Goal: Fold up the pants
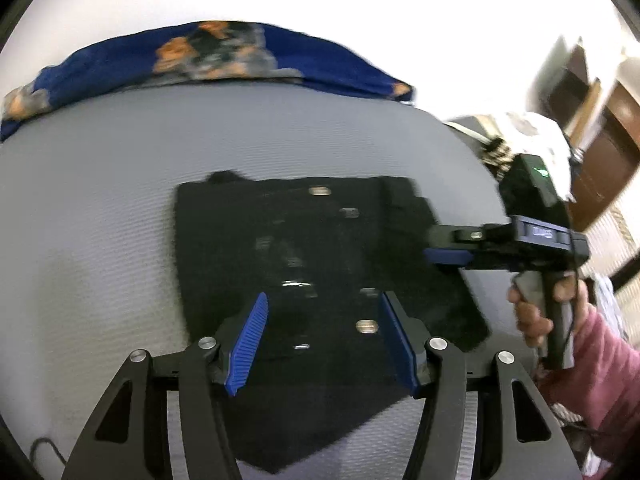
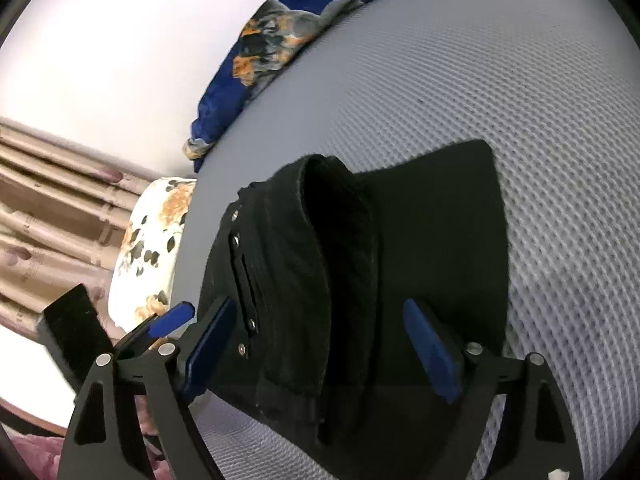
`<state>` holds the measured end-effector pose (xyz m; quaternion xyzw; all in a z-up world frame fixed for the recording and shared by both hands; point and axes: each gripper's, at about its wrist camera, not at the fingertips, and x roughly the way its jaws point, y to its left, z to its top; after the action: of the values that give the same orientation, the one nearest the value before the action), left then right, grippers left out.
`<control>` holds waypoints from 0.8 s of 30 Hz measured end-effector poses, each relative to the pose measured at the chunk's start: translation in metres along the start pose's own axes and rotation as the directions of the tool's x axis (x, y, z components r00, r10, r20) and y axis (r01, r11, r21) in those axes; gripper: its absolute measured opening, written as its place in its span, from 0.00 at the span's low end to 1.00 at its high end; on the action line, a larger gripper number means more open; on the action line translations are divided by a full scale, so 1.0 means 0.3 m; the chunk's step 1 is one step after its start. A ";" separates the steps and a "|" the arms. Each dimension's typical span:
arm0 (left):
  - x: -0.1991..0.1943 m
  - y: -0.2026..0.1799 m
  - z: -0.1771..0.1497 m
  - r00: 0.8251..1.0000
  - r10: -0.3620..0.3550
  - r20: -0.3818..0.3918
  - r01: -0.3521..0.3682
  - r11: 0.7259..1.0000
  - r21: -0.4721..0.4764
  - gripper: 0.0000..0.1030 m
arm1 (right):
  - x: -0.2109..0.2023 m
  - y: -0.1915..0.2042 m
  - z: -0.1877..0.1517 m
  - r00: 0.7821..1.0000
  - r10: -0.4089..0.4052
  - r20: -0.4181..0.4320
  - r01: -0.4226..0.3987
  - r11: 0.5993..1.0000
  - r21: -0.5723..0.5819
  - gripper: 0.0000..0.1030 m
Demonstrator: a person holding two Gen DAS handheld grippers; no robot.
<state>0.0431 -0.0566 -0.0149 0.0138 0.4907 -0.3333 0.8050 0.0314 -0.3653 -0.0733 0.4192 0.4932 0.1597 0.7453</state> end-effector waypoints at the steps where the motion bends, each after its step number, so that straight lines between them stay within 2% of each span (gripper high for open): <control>1: -0.002 0.016 -0.007 1.000 0.016 -0.003 -0.016 1.000 -0.007 0.57 | 0.009 -0.004 0.011 1.000 0.014 0.001 -0.014 1.000 -0.001 0.75; 3: 0.008 0.045 -0.023 1.000 0.027 -0.013 -0.027 0.999 -0.026 0.57 | 0.025 -0.021 0.033 0.999 0.039 -0.002 -0.039 0.999 0.008 0.71; 7: 0.030 0.049 -0.041 0.999 0.034 -0.021 -0.034 0.999 -0.018 0.57 | 0.051 -0.054 0.087 0.996 0.091 0.014 -0.092 0.995 0.028 0.51; 10: 0.066 0.041 -0.047 0.998 0.049 -0.040 -0.049 0.999 -0.001 0.57 | 0.075 -0.062 0.111 0.992 0.128 0.007 -0.128 0.991 0.044 0.47; 12: 0.084 0.040 -0.049 0.998 0.049 -0.049 -0.050 0.999 -0.005 0.57 | 0.087 -0.047 0.113 0.992 0.123 0.002 -0.123 0.992 0.024 0.46; 14: 0.089 0.039 -0.049 0.997 0.050 -0.052 -0.050 0.999 -0.005 0.57 | 0.098 -0.036 0.107 0.993 0.118 -0.009 -0.118 0.993 0.012 0.38; 18: 0.090 0.044 -0.039 0.998 0.045 -0.054 -0.045 0.999 -0.009 0.57 | 0.115 -0.019 0.075 0.995 0.097 -0.020 -0.097 0.995 0.016 0.31; 22: 0.074 0.052 -0.028 0.999 0.029 -0.044 -0.030 0.999 -0.032 0.57 | 0.085 0.038 0.052 0.999 0.023 0.026 -0.023 1.000 0.011 0.14; 24: 0.058 0.055 -0.016 0.999 0.033 -0.026 -0.034 0.999 -0.040 0.57 | 0.056 0.078 0.043 0.999 -0.006 0.047 0.006 1.000 0.001 0.13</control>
<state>0.0535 -0.0513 -0.0363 0.0100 0.5074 -0.3095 0.8042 0.0545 -0.3465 -0.0630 0.4218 0.4768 0.1472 0.7570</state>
